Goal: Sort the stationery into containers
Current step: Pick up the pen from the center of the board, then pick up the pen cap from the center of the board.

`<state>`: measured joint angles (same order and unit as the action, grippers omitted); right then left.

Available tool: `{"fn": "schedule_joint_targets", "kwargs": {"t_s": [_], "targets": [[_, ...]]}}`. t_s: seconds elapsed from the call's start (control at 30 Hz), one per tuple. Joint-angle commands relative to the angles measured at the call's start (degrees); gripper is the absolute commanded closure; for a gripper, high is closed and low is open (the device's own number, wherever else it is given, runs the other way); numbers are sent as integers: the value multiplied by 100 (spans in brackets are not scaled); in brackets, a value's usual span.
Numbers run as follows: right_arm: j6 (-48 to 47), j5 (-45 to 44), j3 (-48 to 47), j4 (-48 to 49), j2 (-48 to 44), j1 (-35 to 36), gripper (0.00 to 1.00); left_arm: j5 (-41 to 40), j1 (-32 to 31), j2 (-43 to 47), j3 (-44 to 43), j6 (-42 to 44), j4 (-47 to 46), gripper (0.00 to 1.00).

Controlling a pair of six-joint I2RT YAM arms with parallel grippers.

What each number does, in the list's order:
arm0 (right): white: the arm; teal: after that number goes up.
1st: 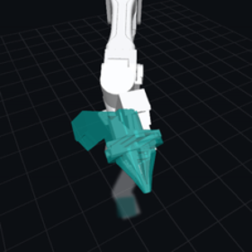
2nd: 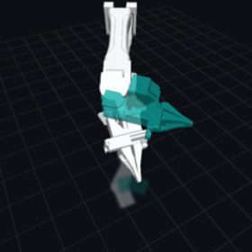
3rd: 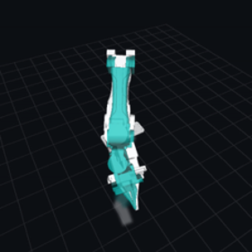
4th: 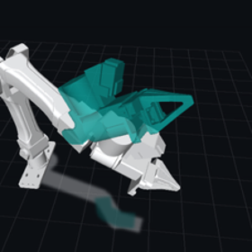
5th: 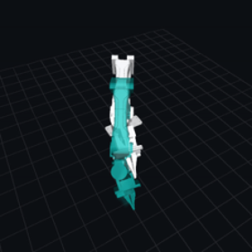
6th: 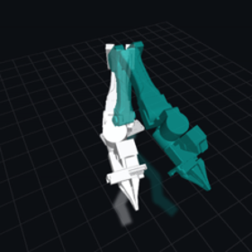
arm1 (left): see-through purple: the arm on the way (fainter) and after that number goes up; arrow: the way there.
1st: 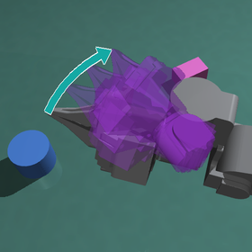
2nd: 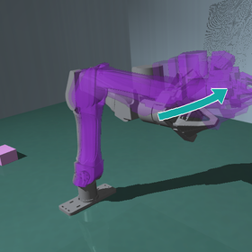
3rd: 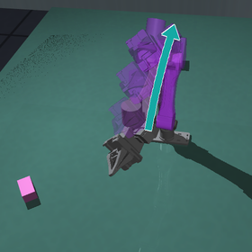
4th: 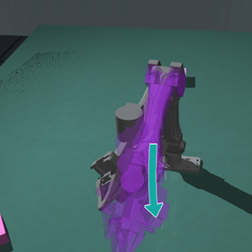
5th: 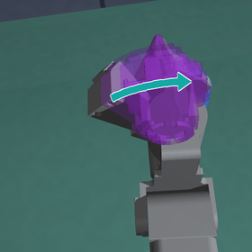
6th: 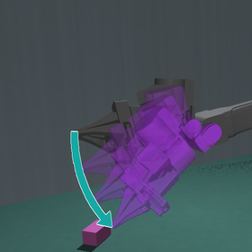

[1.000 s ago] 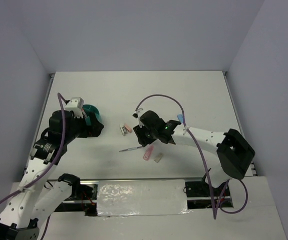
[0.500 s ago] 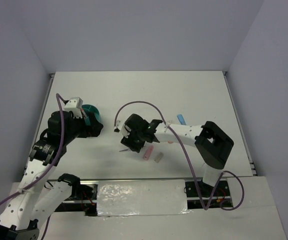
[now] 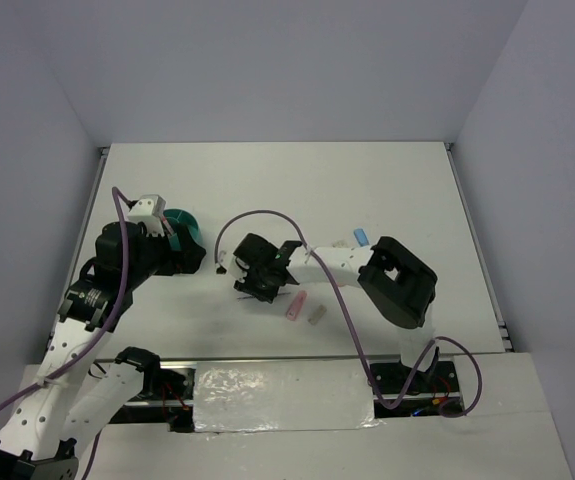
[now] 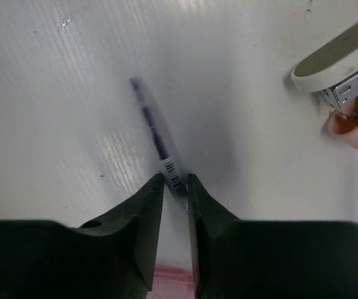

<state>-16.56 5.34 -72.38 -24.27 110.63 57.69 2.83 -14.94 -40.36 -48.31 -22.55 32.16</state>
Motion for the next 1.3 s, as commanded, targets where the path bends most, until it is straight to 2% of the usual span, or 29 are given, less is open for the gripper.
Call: {"fn": "schedule_joint_targets", "kwargs": {"t_s": [0.0, 0.07, 0.1, 0.23, 0.27, 0.37, 0.43, 0.5, 0.57, 0.6, 0.63, 0.67, 0.7, 0.73, 0.77, 0.8, 0.87, 1.0, 1.03, 1.1, 1.17, 1.27], "targets": [[-76, -113, -75, -95, 266, 84, 72, -10, -35, 28, -2, 92, -158, 1], [-58, -77, 4, -60, 258, 198, 86, -80, -35, 63, -11, 84, -131, 1], [-41, -86, 39, -25, 197, 233, 89, -142, -35, 81, -11, 66, -123, 1], [284, 10, 154, 317, -49, 322, 98, -492, -35, 283, -29, -30, -61, 1], [389, 98, 302, 683, -163, 322, 100, -572, -35, 326, -29, -65, -35, 1], [863, 81, 802, 1728, -936, 295, 100, -775, -35, 423, -55, -118, -17, 1], [1353, -76, 979, 2100, -1621, 182, 100, -994, -35, 397, -38, -267, -17, 1], [2072, -436, 1208, 2059, -2464, -98, 100, -1100, -35, 275, -64, -670, 0, 0], [2698, -998, 1514, 1524, -3410, -388, 100, -1004, -44, -111, -125, -1292, 45, 1], [3441, -1601, 1655, 1278, -3782, -817, 100, -934, -62, -374, -108, -1575, -77, 1], [3831, -1929, 2005, 684, -4125, -1117, 100, -933, -227, -515, -12, -1838, -200, 4], [4131, -2097, 2191, 426, -4842, -1442, 100, -1099, -394, -665, 6, -2381, -297, 4], [4256, -2134, 2402, 258, -5223, -2080, 100, -1388, -961, -997, -2, -2699, -437, 4], [4283, -2212, 2552, -153, -5549, -2365, 100, -2078, -1350, -1192, -90, -2981, -517, 4], [4249, -2318, 2666, -426, -6100, -2611, 100, -2363, -1710, -1420, -169, -3480, -605, 4], [4196, -2527, 2668, -655, -6341, -3014, 100, -2601, -2375, -1988, -483, -3702, -641, 4], [4030, -2687, 2571, -1262, -6843, -3298, 100, -3042, -3003, -2980, -1123, -4318, -562, 3], [3897, -2731, 2229, -1931, -7414, -3659, 100, -3262, -3566, -4574, -2204, -5591, 25, 4], [3888, -2732, 2211, -1967, -7494, -3660, 100, -3402, -3673, -5108, -2435, -5768, 149, 6], [3897, -2557, 2193, -2011, -7652, -3651, 100, -3552, -3893, -5612, -3109, -6198, 456, 9], [3879, -2390, 2228, -2011, -7705, -3669, 100, -3561, -3938, -6357, -3630, -6472, 1088, 10], [3861, -2248, 2342, -1967, -7749, -3677, 100, -3509, -4016, -7280, -4981, -6780, 1967, 13]]}}
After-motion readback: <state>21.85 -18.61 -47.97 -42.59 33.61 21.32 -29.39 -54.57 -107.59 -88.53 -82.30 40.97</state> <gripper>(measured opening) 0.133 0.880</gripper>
